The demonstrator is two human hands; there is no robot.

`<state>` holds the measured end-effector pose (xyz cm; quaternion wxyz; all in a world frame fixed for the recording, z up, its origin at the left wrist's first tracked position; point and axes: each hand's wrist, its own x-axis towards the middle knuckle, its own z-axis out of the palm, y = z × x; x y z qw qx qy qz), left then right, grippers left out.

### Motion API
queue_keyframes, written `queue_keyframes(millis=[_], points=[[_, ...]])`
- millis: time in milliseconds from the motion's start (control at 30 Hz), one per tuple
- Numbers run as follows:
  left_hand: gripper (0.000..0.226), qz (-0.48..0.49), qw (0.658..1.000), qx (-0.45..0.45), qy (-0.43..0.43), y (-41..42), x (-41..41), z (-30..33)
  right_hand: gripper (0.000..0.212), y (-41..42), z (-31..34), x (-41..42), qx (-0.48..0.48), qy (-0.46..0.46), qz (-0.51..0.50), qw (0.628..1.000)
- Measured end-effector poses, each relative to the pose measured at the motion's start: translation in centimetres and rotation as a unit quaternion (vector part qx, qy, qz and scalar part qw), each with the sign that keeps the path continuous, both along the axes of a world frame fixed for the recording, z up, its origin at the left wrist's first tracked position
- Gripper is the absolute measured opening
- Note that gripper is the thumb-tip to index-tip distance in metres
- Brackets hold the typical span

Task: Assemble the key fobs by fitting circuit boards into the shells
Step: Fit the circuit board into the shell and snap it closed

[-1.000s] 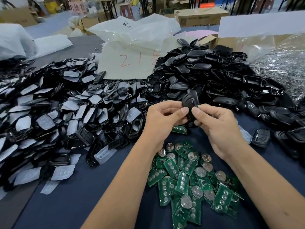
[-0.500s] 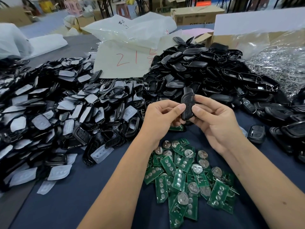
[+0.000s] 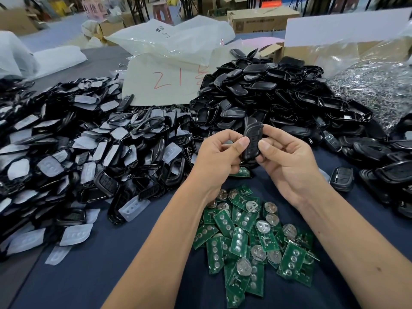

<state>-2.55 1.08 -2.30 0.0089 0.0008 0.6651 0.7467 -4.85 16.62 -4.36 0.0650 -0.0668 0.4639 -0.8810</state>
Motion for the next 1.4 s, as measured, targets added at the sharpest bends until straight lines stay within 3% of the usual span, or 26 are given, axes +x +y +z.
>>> queue_keyframes(millis=[67, 133, 200, 300, 433, 533, 600, 733, 833, 967, 1033, 1133, 1233, 1400], points=[[0.020, 0.021, 0.999, -0.026, 0.018, 0.0, 0.0, 0.0, 0.041, 0.0, 0.0, 0.1, 0.024, 0.007, -0.017, 1.000], [0.019, 0.058, 0.989, -0.111, 0.073, -0.2, 0.0, 0.0, 0.033, -0.2, -0.1, 0.2, 0.062, 0.015, -0.048, 0.997], [0.018, 0.105, 0.956, -0.235, 0.142, -0.5, -0.2, -0.4, 0.022, -0.5, -0.3, 0.4, 0.098, 0.028, -0.068, 0.992], [0.017, 0.122, 0.899, -0.361, 0.216, -0.4, 0.0, -0.4, 0.030, -1.1, -0.5, 0.9, 0.137, 0.043, -0.084, 0.986], [0.016, 0.099, 0.858, -0.421, 0.277, 0.2, 0.5, 0.0, 0.019, -1.0, -0.2, 0.9, 0.121, 0.045, -0.081, 0.988], [0.009, 0.065, 0.866, -0.415, 0.272, -0.6, 0.8, 0.8, 0.014, -0.8, -0.2, 0.7, 0.110, 0.033, -0.074, 0.991], [0.018, 0.054, 0.868, -0.436, 0.231, -1.6, 1.0, 1.2, 0.016, -0.5, -0.1, 0.3, 0.085, 0.018, -0.068, 0.994], [0.036, 0.009, 0.790, -0.606, 0.091, -3.3, 1.0, 0.9, 0.035, 0.7, 0.2, -0.7, -0.007, -0.035, -0.020, 0.999], [0.031, -0.019, 0.825, -0.561, 0.065, -3.2, 0.9, 0.4, 0.037, 1.2, 0.3, -0.8, 0.002, -0.031, 0.025, 0.999], [0.027, 0.032, 0.888, -0.455, 0.062, -3.2, 0.8, 0.1, 0.037, 1.4, 0.3, -0.5, 0.030, -0.012, 0.093, 0.995], [0.028, 0.049, 0.929, -0.364, 0.035, -3.3, 0.7, 0.1, 0.036, 1.4, 0.5, -0.5, 0.032, -0.007, 0.098, 0.995], [0.023, 0.081, 0.986, -0.149, -0.005, -2.9, 0.5, 0.2, 0.036, 1.4, 0.7, -0.4, 0.027, -0.013, 0.097, 0.995], [0.007, 0.115, 0.993, 0.000, -0.031, -2.1, 0.4, 0.4, 0.033, 1.2, 0.6, -0.3, 0.022, -0.020, 0.105, 0.994], [0.011, 0.124, 0.987, 0.059, -0.081, -1.1, 0.4, 0.3, 0.033, 0.9, 0.5, -0.3, 0.018, -0.005, 0.101, 0.995]])
